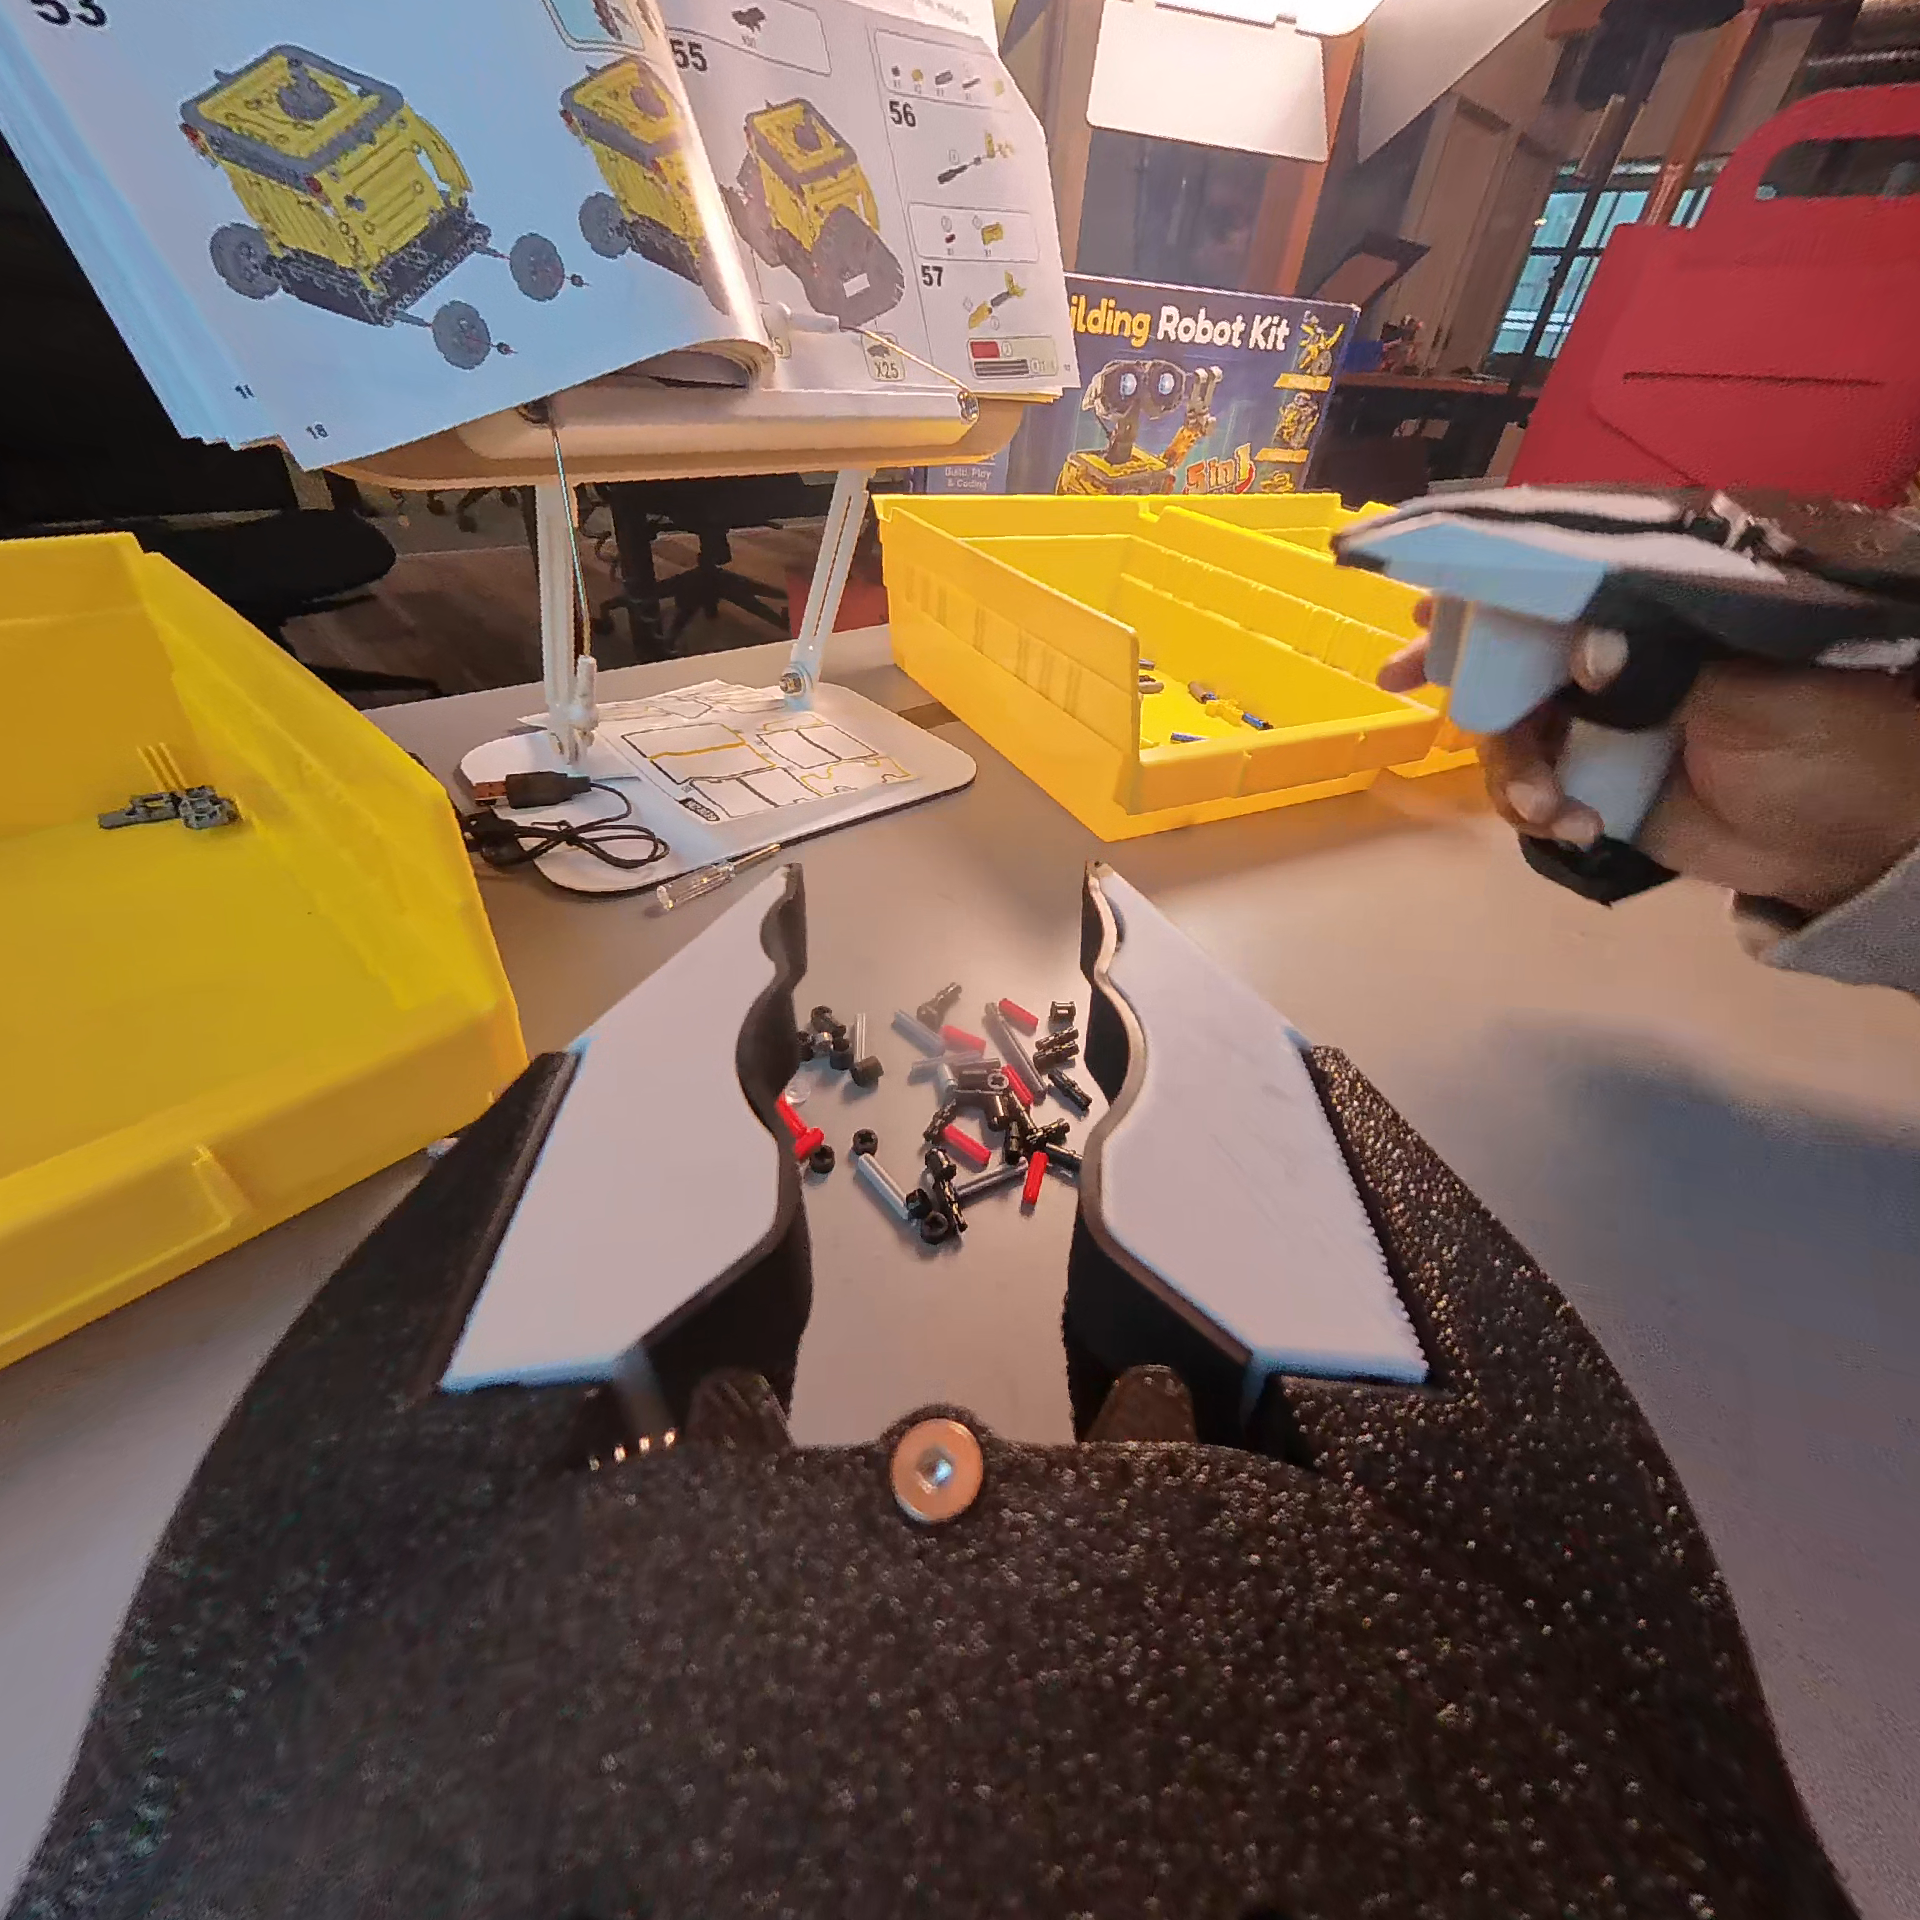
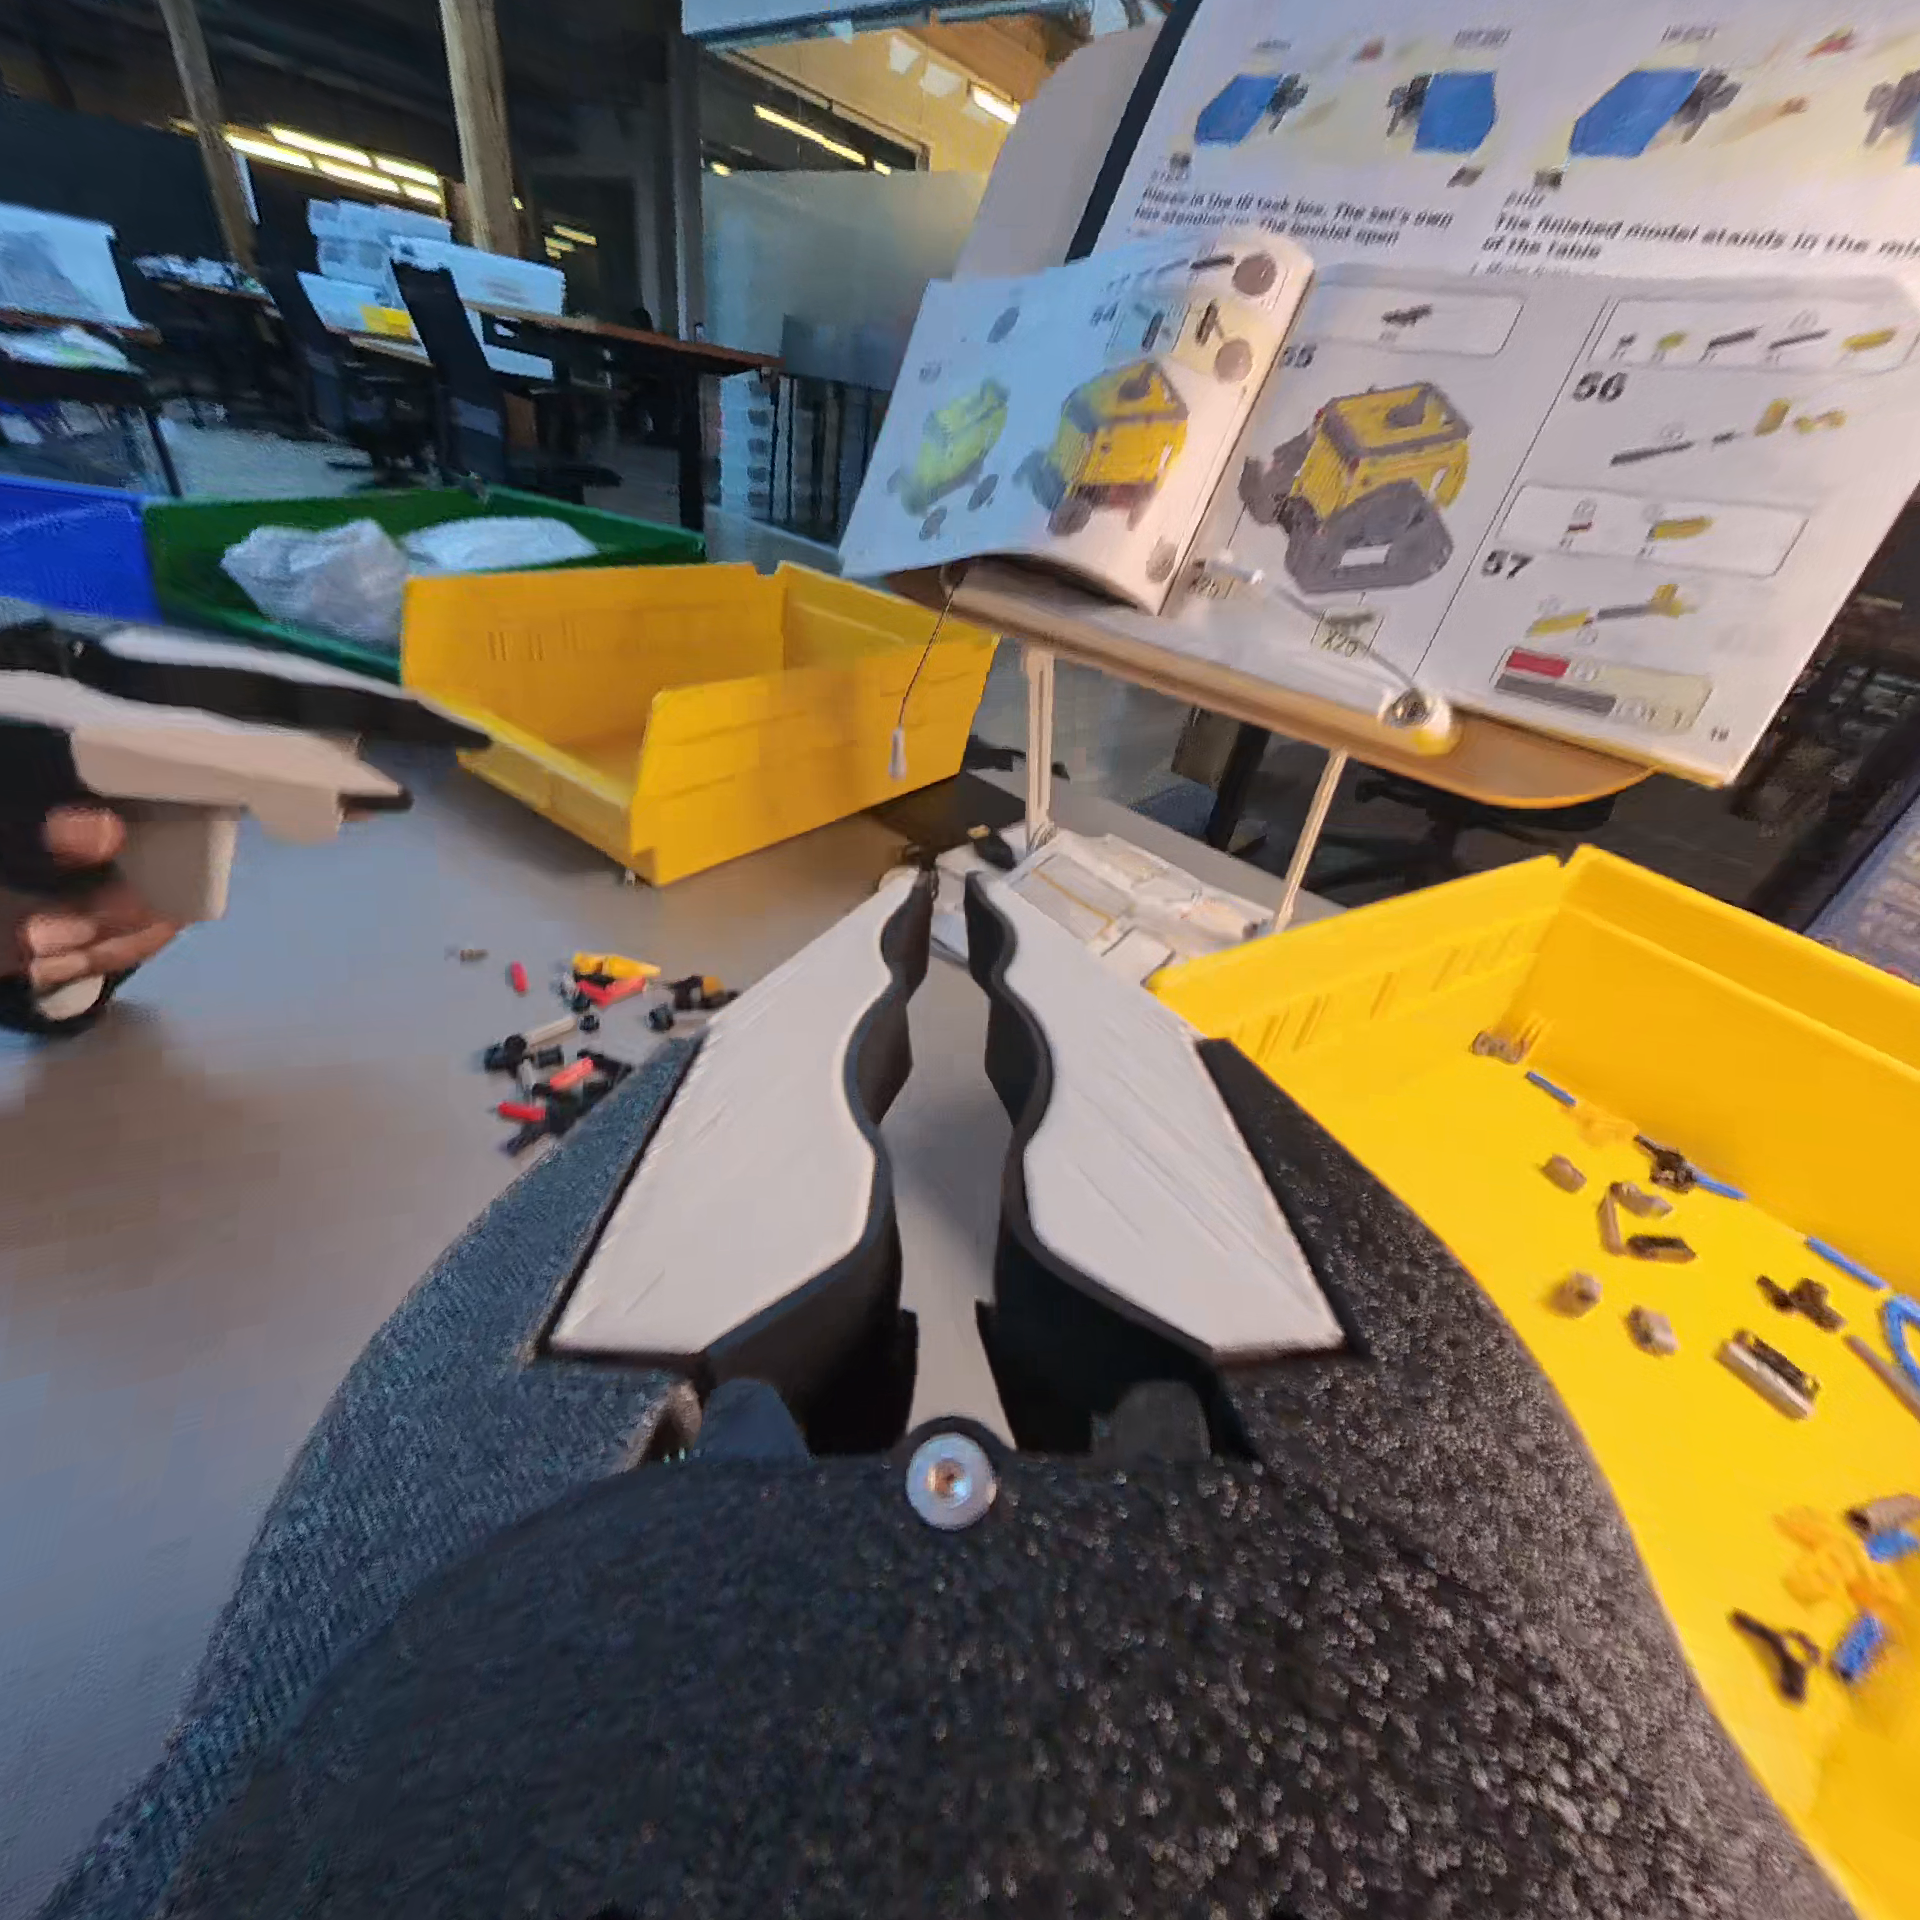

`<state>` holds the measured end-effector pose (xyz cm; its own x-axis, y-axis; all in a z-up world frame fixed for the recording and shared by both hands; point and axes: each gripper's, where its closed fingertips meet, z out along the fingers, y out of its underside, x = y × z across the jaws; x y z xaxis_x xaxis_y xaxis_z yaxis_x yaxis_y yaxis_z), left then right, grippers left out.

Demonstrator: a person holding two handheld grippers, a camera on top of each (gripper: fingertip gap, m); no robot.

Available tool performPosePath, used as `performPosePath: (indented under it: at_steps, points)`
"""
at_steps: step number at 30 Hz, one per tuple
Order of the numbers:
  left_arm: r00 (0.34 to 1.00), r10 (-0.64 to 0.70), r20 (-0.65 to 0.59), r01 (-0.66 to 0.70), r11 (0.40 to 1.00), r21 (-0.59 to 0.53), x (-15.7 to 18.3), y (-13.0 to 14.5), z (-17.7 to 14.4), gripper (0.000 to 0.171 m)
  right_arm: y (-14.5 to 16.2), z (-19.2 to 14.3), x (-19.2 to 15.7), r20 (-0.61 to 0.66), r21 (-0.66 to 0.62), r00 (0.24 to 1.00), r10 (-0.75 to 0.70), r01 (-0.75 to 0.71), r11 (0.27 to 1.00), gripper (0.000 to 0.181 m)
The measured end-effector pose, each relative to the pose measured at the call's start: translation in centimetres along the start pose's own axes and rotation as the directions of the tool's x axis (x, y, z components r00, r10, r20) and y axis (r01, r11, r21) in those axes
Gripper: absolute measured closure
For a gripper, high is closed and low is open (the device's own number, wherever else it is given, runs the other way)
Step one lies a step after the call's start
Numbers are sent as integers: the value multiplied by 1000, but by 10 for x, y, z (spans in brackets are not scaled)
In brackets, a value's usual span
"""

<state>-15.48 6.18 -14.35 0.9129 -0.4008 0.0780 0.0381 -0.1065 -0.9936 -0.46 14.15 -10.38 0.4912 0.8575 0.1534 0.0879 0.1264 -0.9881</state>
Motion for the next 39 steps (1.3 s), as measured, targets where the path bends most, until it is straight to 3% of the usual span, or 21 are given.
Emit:
performPosePath:
  at_steps: [3, 7, 15, 23, 31, 39]
  points:
    - [999, 32, 7, -32, 999, -13, 0, 2, 0, 122, -29, 32, 26, 10, 34, 999, 49, -50, 998, 175]
    - [998, 58, 24, -58, 998, -37, -3, 8, 1, 122, -66, 79, 71, -90, 82, 996, 0, 7, 997, 164]
    - [1000, 4, 5, -4, 996, -94, -6, 19, 5, 123, -63, 152, 124, -163, -50, 985, -61, 54, 997, 170]
    - [1000, 11, -3, -11, 998, -56, -2, 11, 3, 125, -39, 166, 140, -171, -152, 984, -49, 23, 988, 176]
    - [1000, -23, -19, 21, 996, -91, -2, 19, 6, 125, -36, 165, 143, -143, -126, 988, 65, -84, 989, 170]
    - [999, -30, -45, 25, 995, -101, 5, 19, 7, 126, -38, 156, 139, -130, -135, 988, 79, -97, 986, 165]
